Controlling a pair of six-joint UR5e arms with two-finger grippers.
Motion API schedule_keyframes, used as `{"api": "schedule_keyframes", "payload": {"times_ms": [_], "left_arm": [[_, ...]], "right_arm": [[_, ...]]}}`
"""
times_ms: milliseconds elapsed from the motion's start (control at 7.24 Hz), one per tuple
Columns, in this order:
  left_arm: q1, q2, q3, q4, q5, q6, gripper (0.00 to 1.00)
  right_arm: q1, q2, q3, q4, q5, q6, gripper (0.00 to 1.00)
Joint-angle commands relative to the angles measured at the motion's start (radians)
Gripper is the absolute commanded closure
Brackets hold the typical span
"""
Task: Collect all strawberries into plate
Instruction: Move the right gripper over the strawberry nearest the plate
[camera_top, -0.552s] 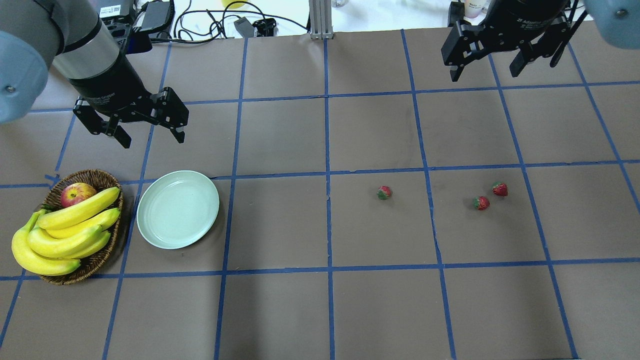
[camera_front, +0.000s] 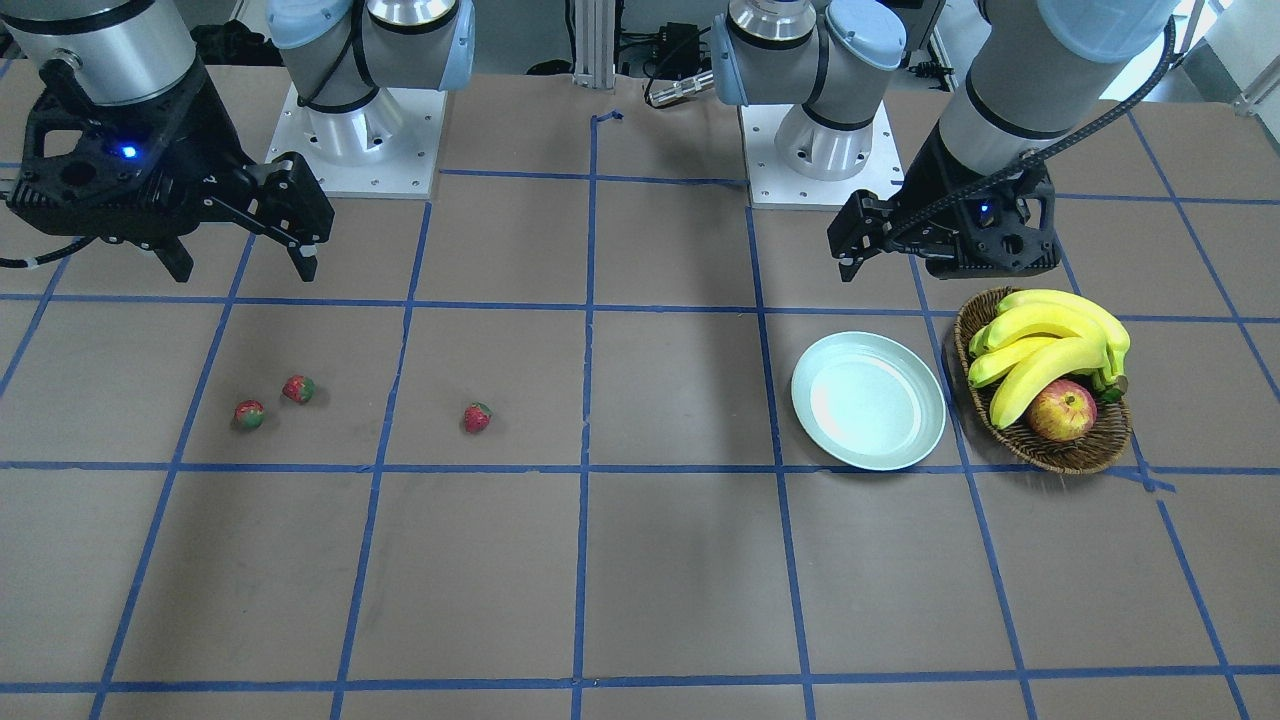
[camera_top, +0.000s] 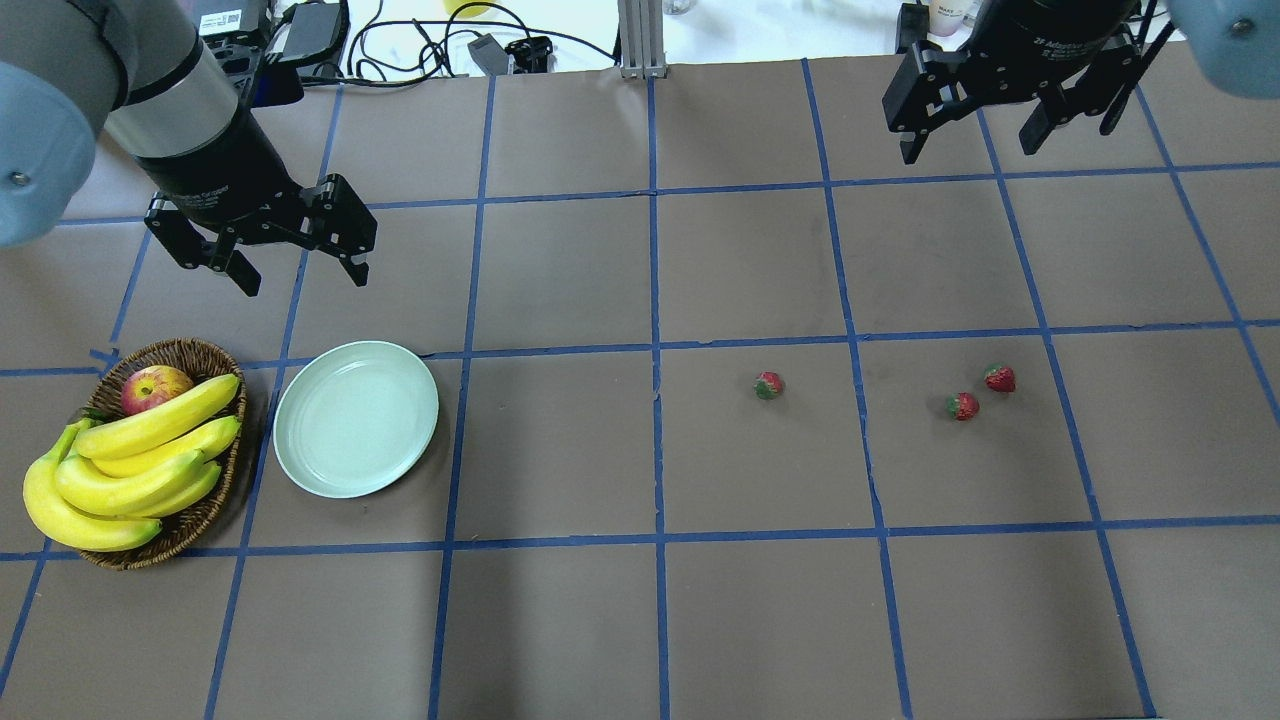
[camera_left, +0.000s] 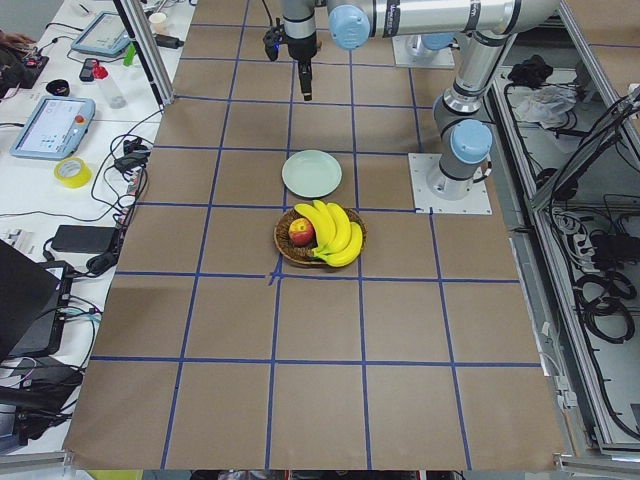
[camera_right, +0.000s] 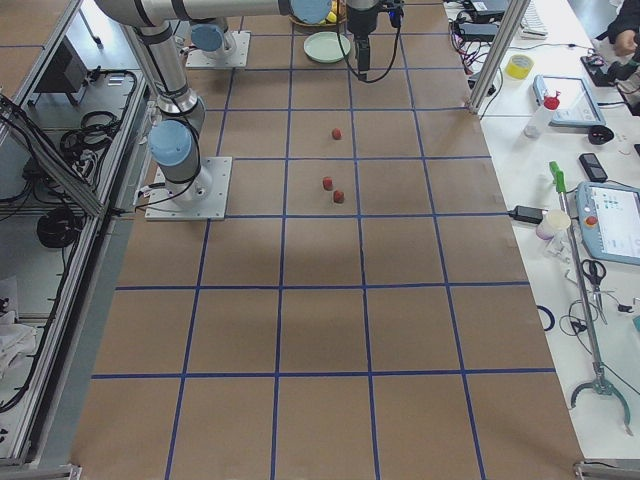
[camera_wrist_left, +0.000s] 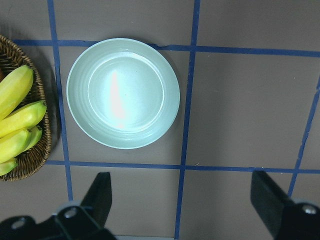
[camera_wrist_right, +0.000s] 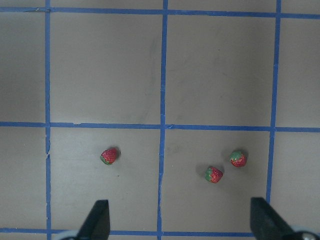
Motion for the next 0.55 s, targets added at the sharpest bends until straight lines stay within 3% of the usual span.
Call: {"api": "schedule_keyframes", "payload": {"times_ms": [0, 414], "left_arm": [[-0.001, 0.018, 0.010, -0.005, 0.100, 0.000, 0.00], [-0.003, 0.056, 0.016, -0.053, 0.103, 0.000, 0.00]], "right_arm": [[0.000, 0.003, -0.005, 0.015, -0.003, 0.002, 0.00], [0.002, 0.046, -0.006, 0.067, -0.009, 0.024, 0.00]]}}
